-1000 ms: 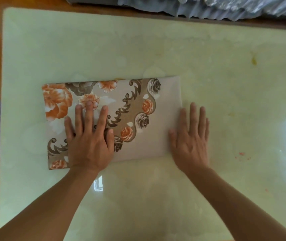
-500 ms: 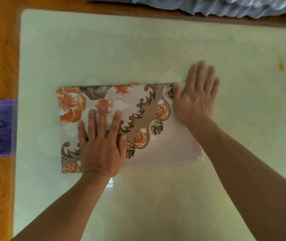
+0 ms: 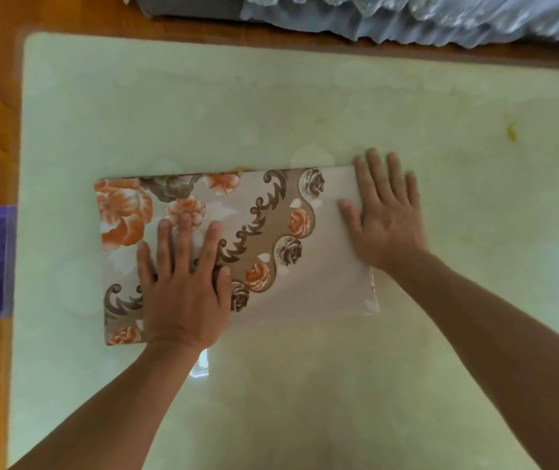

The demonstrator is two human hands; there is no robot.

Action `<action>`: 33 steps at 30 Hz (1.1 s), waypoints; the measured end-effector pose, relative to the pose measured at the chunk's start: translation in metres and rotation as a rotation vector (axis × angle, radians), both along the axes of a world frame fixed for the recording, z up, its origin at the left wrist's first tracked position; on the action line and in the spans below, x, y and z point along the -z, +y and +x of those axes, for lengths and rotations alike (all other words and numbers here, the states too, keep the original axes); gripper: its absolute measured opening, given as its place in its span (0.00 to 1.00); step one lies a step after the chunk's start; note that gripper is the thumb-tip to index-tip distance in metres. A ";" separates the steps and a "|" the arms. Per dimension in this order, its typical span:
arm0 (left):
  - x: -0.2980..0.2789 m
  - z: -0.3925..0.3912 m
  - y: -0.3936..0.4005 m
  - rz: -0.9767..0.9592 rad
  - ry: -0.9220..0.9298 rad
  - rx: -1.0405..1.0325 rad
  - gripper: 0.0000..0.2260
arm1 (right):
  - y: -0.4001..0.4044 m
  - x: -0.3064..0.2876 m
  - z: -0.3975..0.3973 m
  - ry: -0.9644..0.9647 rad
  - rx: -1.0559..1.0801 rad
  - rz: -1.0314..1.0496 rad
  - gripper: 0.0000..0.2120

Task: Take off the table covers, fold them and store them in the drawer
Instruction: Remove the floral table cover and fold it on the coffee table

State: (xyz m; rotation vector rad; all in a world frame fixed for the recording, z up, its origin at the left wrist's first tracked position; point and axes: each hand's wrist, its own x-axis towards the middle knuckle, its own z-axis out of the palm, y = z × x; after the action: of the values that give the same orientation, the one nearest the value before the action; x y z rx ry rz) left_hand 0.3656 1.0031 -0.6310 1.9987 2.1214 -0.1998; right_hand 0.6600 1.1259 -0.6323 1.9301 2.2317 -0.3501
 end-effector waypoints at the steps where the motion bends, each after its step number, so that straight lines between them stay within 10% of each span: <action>1: -0.001 0.000 0.000 0.000 0.001 0.000 0.29 | 0.000 0.000 0.004 -0.005 -0.006 0.011 0.34; 10: 0.000 0.004 -0.001 0.030 0.001 -0.004 0.29 | -0.050 -0.031 -0.015 0.209 0.429 0.192 0.23; 19: -0.029 0.009 0.013 -0.238 -0.025 -0.041 0.30 | -0.095 -0.060 -0.037 0.524 1.102 -0.210 0.16; 23: -0.073 0.033 -0.030 0.036 -0.521 -0.417 0.11 | -0.090 -0.065 -0.031 0.841 1.055 -0.435 0.09; 28: -0.095 0.056 -0.111 -0.584 -1.776 -1.495 0.15 | -0.137 -0.090 -0.006 0.962 0.915 -0.389 0.07; 33: -0.075 0.035 -0.124 -0.202 -1.707 -1.670 0.12 | -0.221 -0.091 0.065 0.811 0.976 -0.490 0.12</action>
State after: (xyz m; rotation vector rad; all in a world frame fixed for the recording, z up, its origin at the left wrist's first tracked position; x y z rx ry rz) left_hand 0.4005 0.8795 -0.5563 -0.4243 1.4412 1.0155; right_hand 0.7252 0.9050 -0.5408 2.6501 1.0062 -1.8479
